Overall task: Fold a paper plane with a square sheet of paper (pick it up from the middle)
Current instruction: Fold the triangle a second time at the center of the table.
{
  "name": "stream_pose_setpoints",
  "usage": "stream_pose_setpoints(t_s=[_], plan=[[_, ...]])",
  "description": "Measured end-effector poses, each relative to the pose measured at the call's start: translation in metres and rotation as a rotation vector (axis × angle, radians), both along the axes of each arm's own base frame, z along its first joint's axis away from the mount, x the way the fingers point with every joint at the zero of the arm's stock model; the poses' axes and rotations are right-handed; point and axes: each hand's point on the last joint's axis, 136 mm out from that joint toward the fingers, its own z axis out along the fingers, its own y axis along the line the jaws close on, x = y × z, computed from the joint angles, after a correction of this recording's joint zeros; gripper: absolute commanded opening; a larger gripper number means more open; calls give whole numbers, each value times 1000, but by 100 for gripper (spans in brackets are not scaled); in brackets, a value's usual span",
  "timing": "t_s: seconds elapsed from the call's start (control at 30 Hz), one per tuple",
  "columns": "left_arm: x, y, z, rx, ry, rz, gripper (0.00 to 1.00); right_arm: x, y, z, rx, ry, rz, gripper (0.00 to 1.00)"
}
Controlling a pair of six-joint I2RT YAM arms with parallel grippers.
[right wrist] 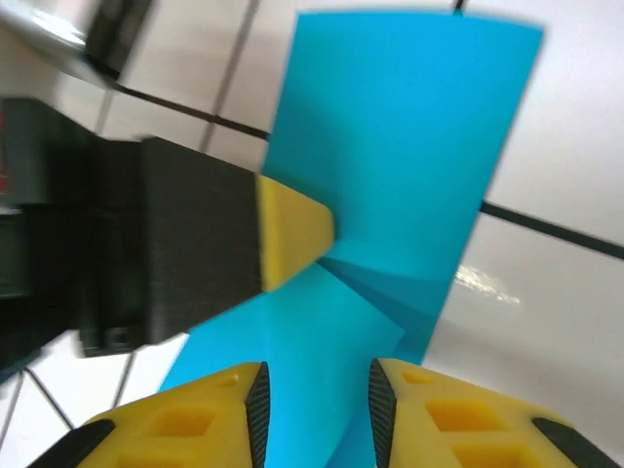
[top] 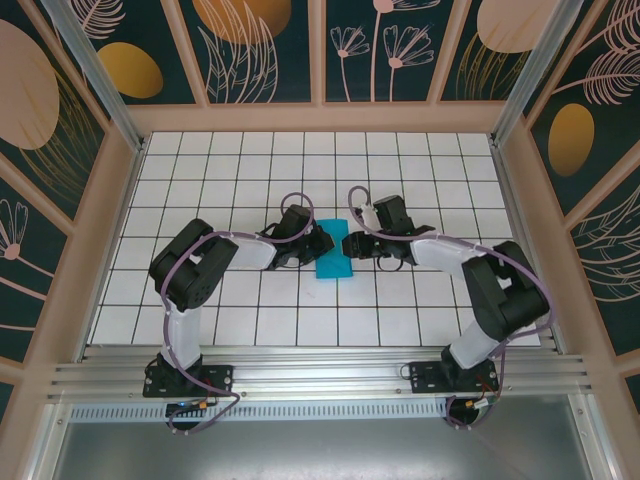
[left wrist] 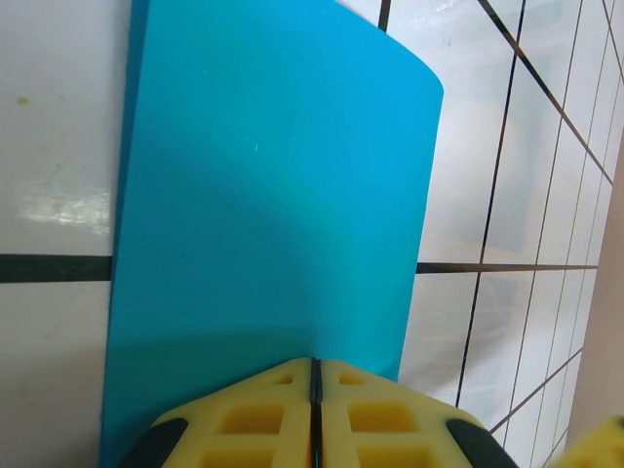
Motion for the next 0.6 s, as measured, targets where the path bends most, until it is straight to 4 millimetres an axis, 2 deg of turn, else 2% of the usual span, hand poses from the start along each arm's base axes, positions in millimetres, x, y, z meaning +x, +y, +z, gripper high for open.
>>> stream_pose_setpoints(t_s=[0.13,0.3,0.4,0.6], plan=[[0,0,0,2,-2,-1,12,-2,3,24,57,-20,-14,35],[0,0,0,3,-4,-1,11,-22,14,31,134,40,27,13],[0,0,0,4,-6,-3,12,-33,26,24,146,93,65,8],[0,0,0,6,-10,-7,12,-39,31,-10,109,216,71,8]])
